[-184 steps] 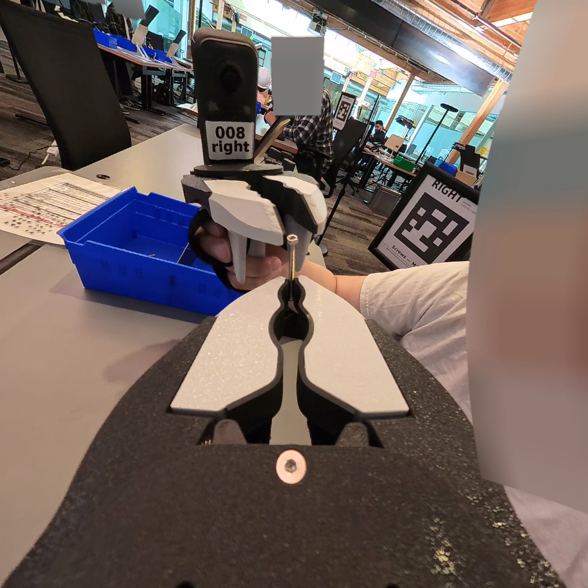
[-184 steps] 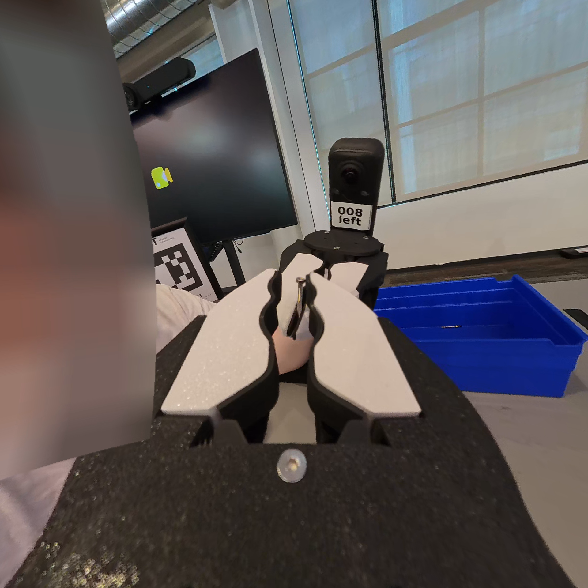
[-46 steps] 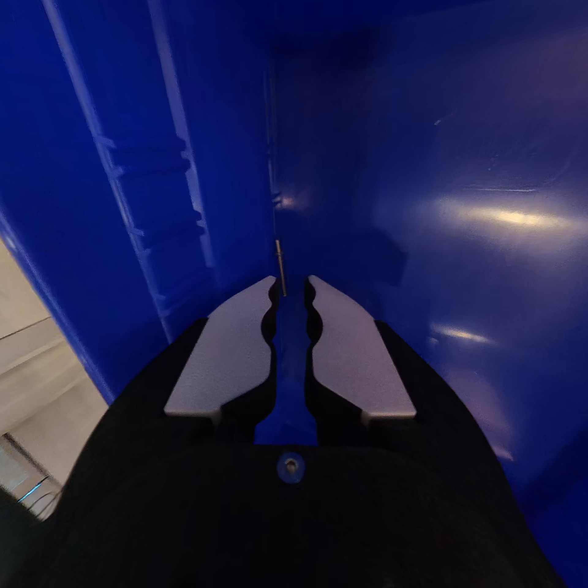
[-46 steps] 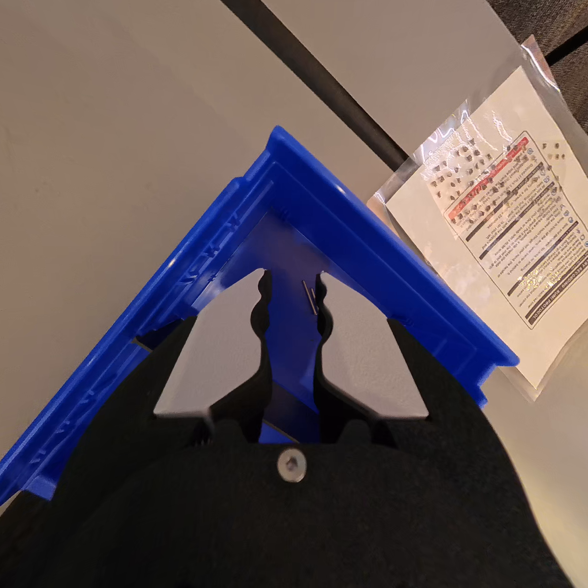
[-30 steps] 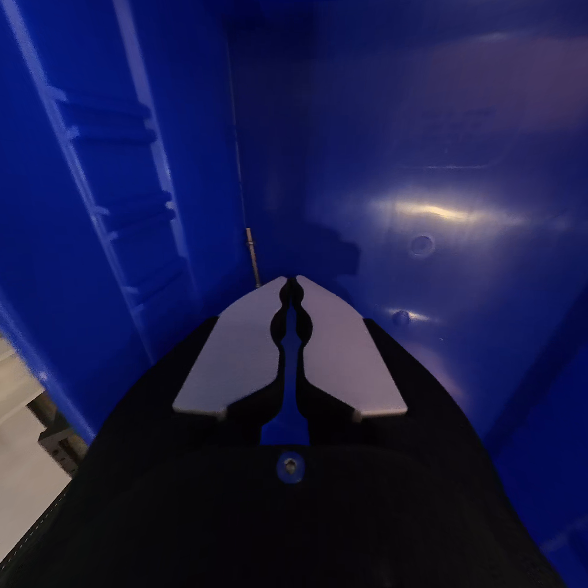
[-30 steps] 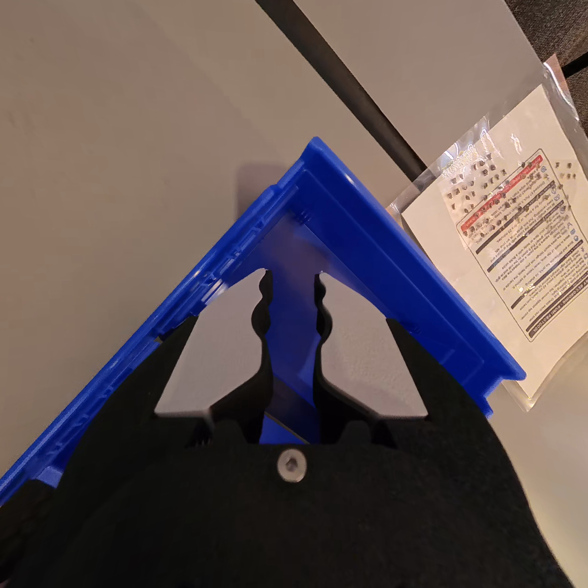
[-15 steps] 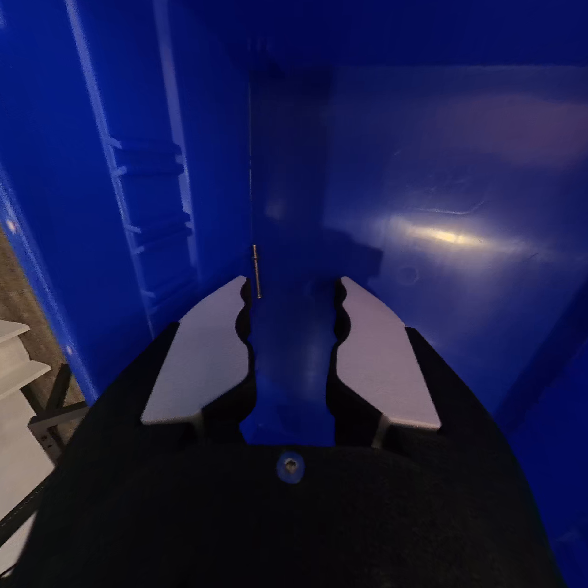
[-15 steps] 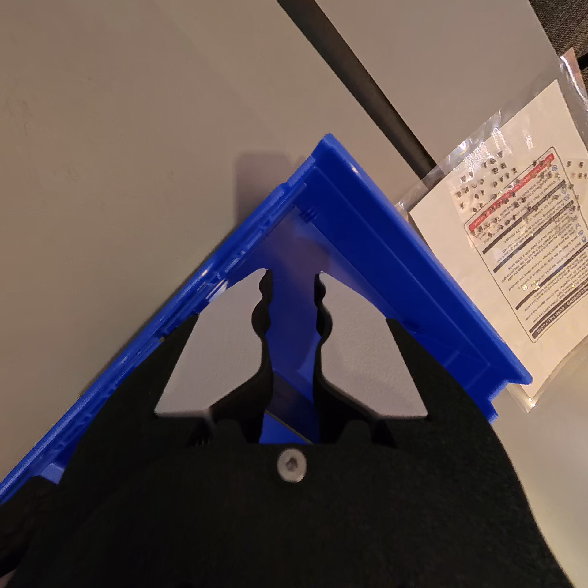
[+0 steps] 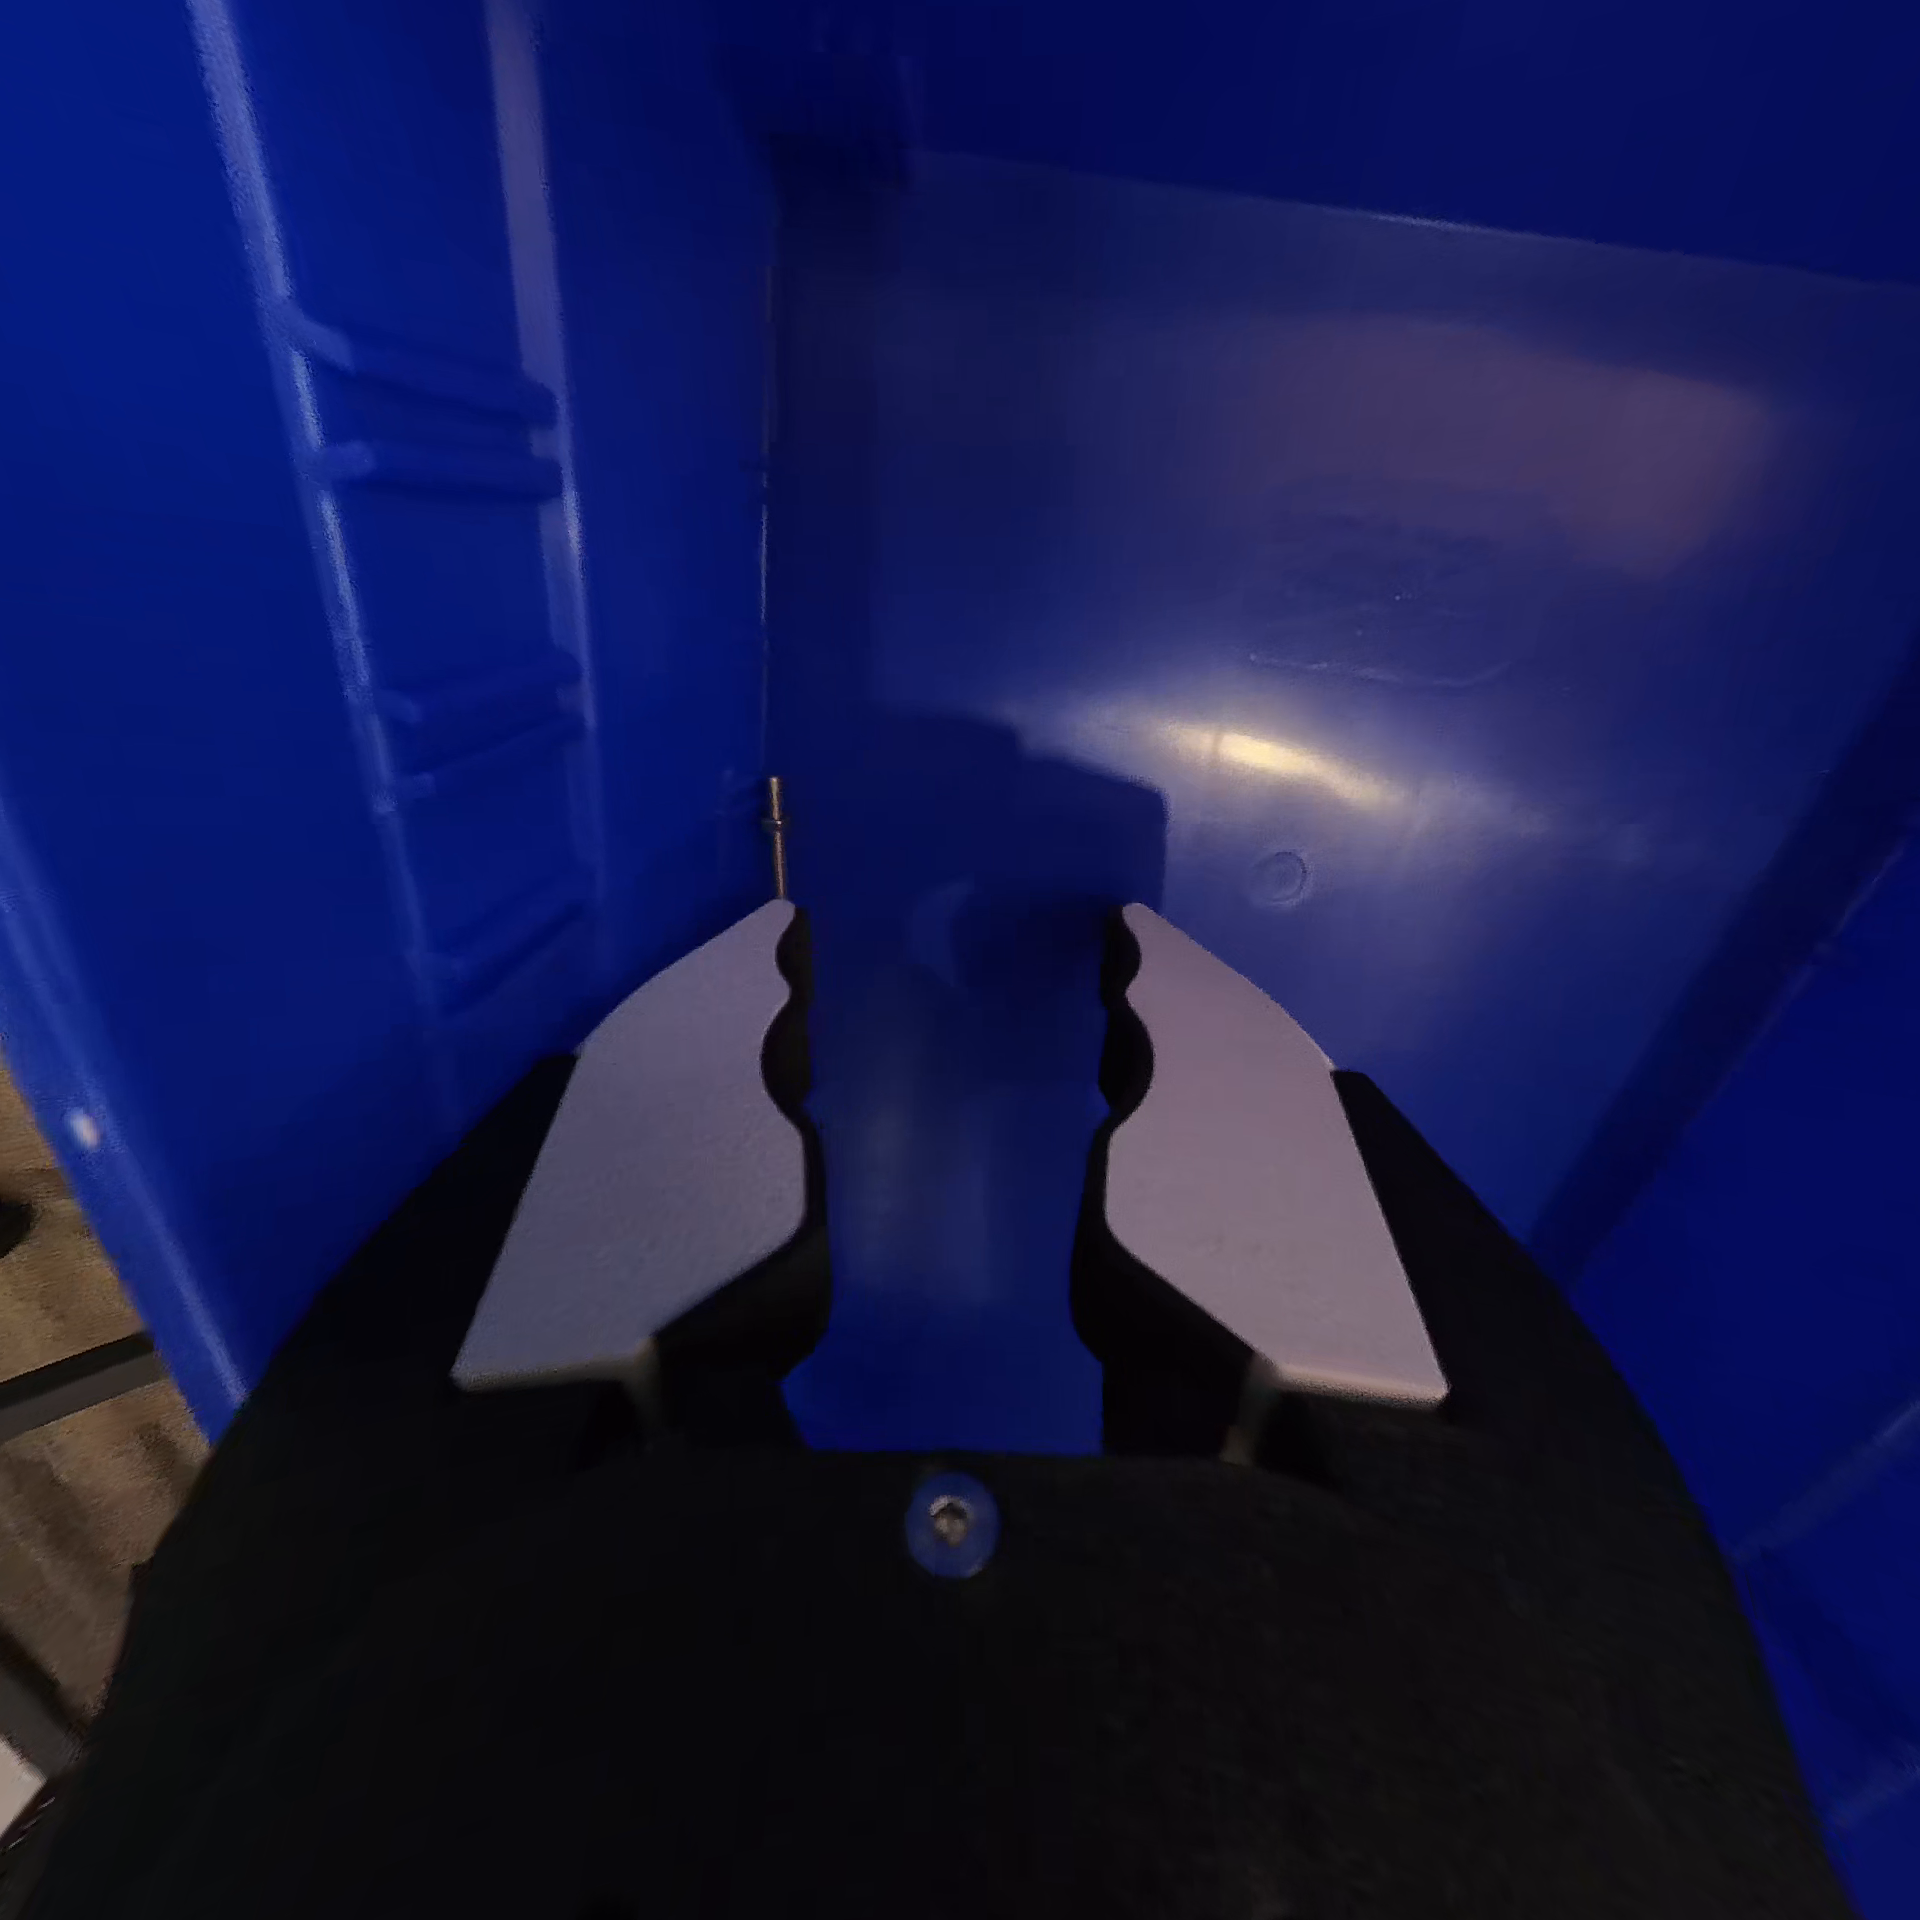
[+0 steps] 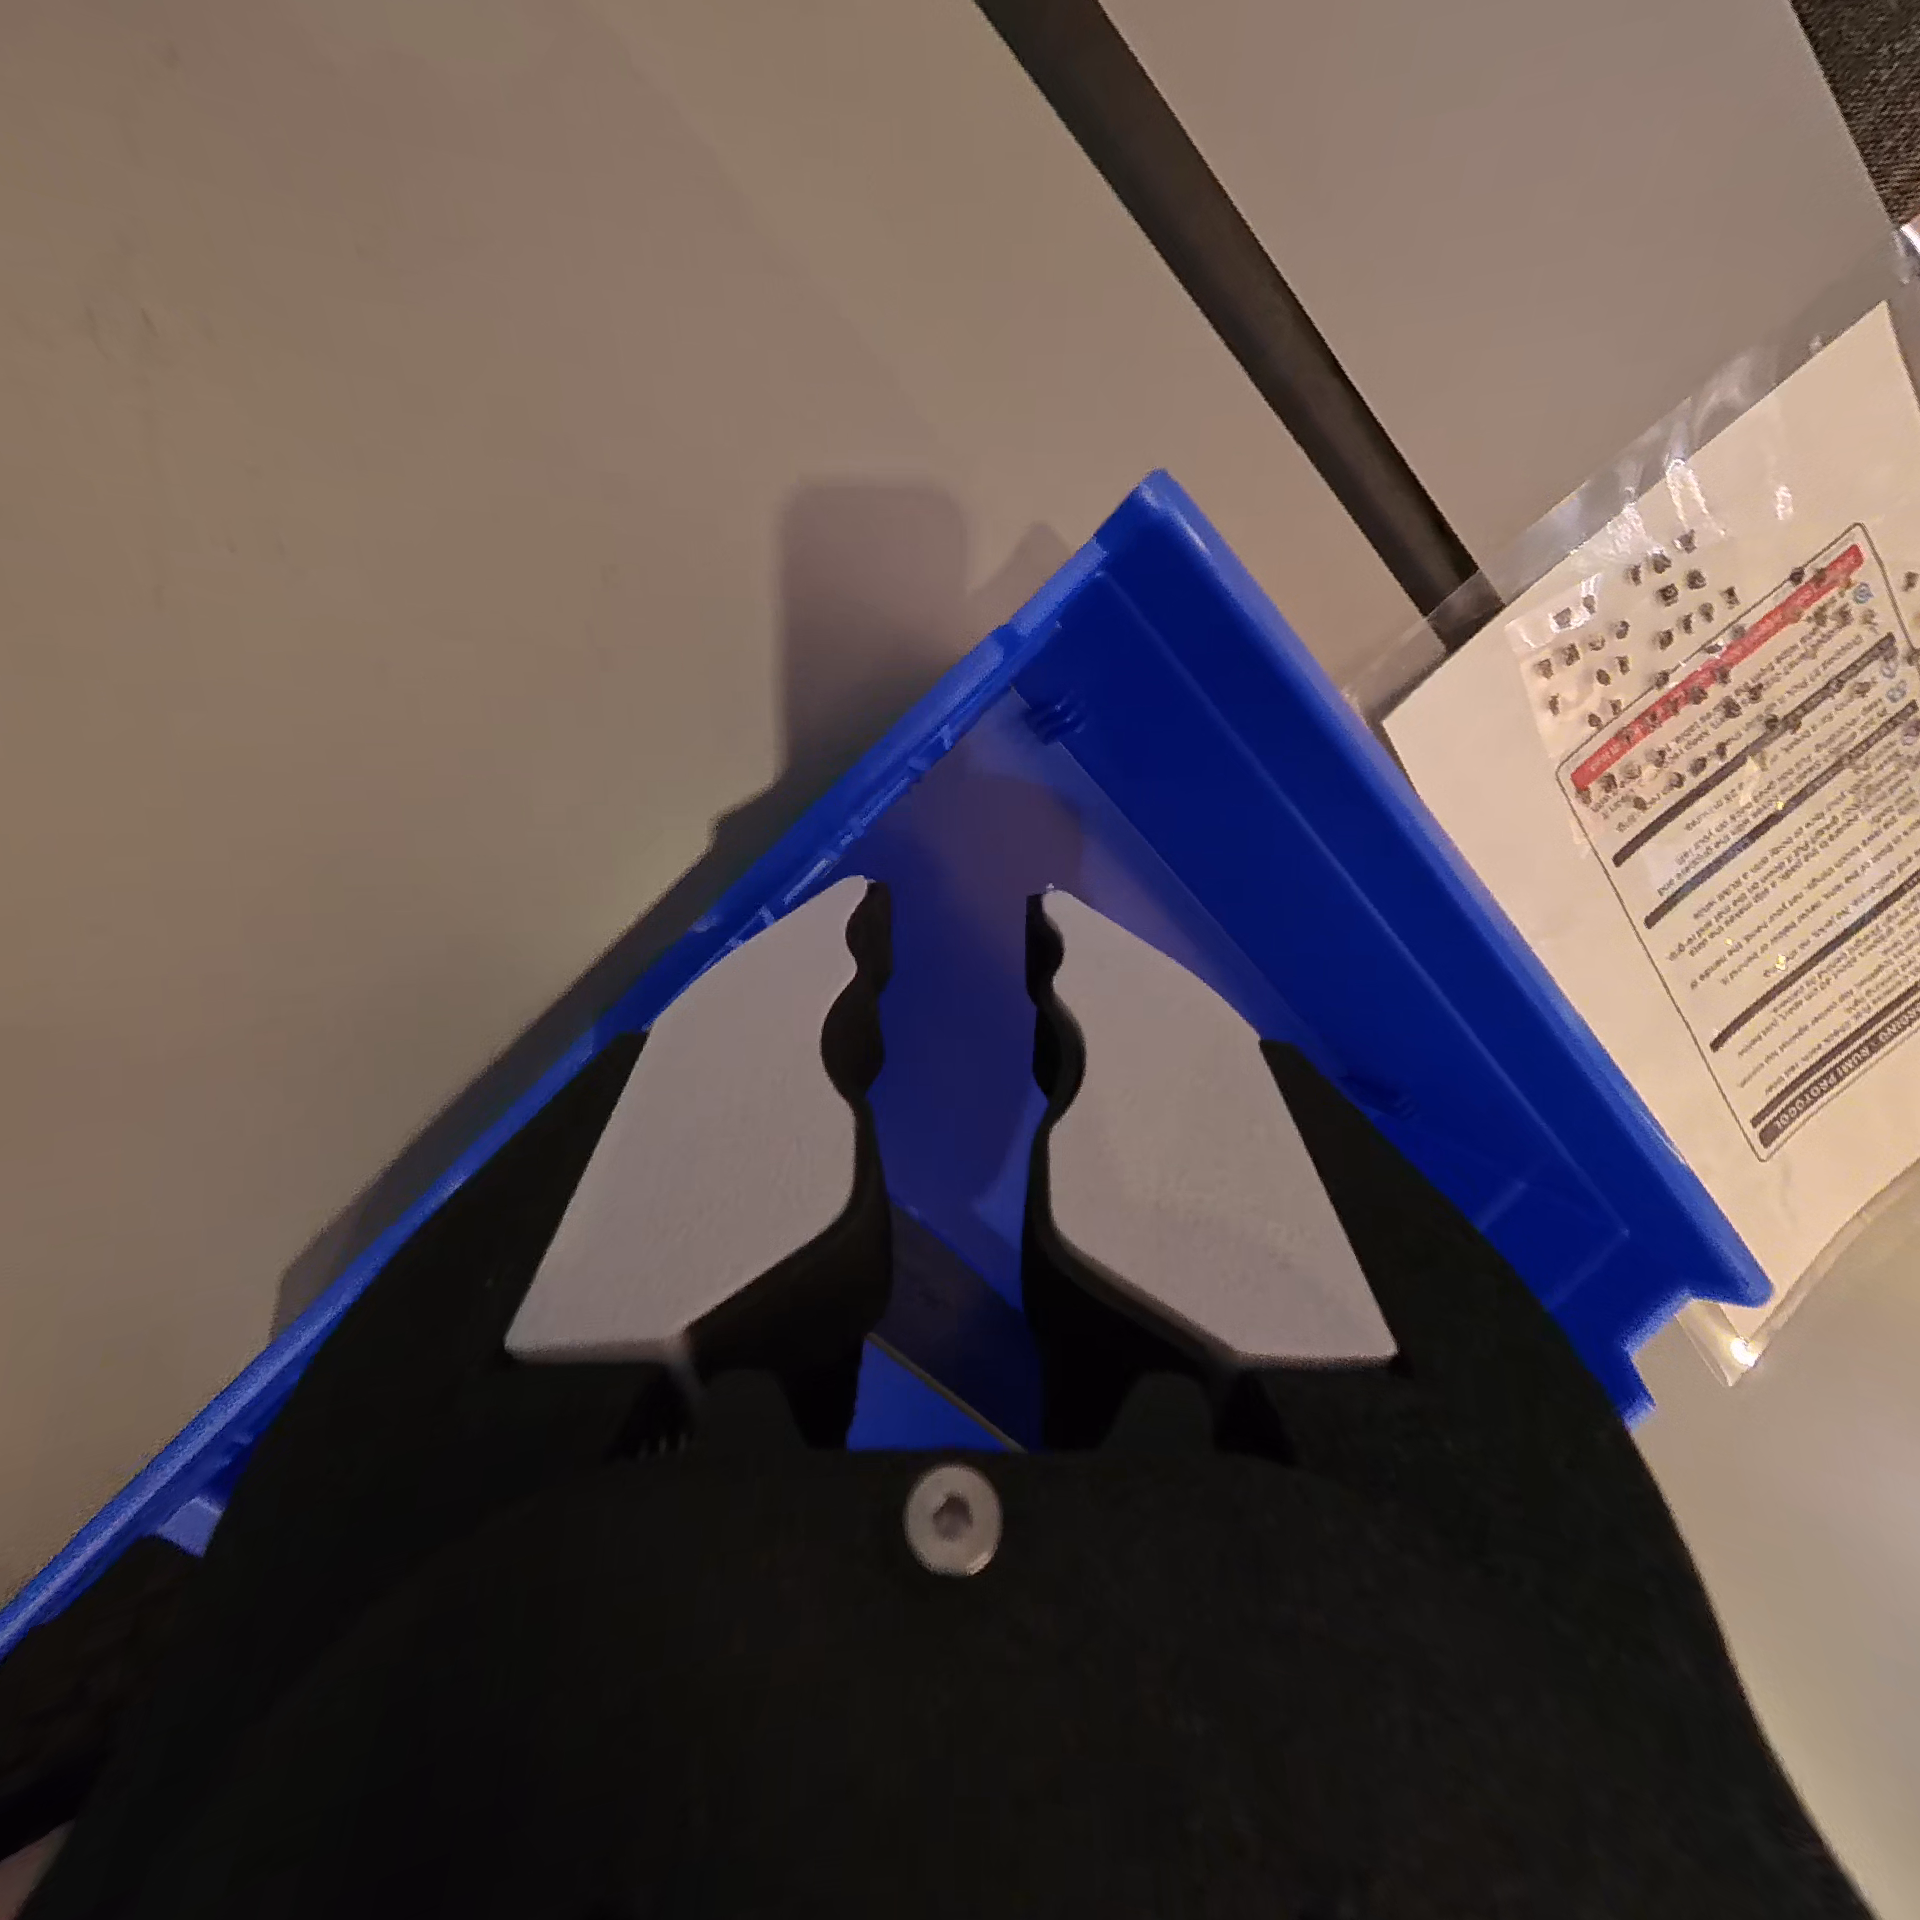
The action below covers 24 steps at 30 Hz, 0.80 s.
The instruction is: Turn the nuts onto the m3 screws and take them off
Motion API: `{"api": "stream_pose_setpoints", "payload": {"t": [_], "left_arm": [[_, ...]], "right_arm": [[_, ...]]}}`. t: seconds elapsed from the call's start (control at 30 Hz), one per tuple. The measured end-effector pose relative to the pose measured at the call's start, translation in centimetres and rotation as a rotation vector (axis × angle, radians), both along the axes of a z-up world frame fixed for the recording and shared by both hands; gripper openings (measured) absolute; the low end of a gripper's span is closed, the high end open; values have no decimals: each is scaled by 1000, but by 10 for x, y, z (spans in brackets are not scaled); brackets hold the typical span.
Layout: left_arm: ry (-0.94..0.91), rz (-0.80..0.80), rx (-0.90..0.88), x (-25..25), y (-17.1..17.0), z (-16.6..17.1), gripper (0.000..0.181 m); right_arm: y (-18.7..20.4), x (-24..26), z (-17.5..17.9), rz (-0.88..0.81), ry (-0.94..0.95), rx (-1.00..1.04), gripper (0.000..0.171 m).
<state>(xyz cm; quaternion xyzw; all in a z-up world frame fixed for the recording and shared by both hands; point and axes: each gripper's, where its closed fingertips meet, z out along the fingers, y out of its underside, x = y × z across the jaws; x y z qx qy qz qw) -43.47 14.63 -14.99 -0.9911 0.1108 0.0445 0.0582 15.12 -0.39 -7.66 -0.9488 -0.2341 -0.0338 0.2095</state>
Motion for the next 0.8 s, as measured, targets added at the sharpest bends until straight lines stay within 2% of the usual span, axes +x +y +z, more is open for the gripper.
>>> {"api": "stream_pose_setpoints", "payload": {"t": [0.17, 0.4, 0.8], "left_arm": [[95, -79, -4, 2, -4, 3, 71], [26, -104, 33, 4, -2, 1, 69], [33, -140, 97, 4, -2, 2, 69]], "right_arm": [[-1, 0, -4, 5, -6, -18, 25], [-4, -1, -3, 15, 0, -23, 25], [-6, -4, 2, 27, 14, -13, 25]]}}
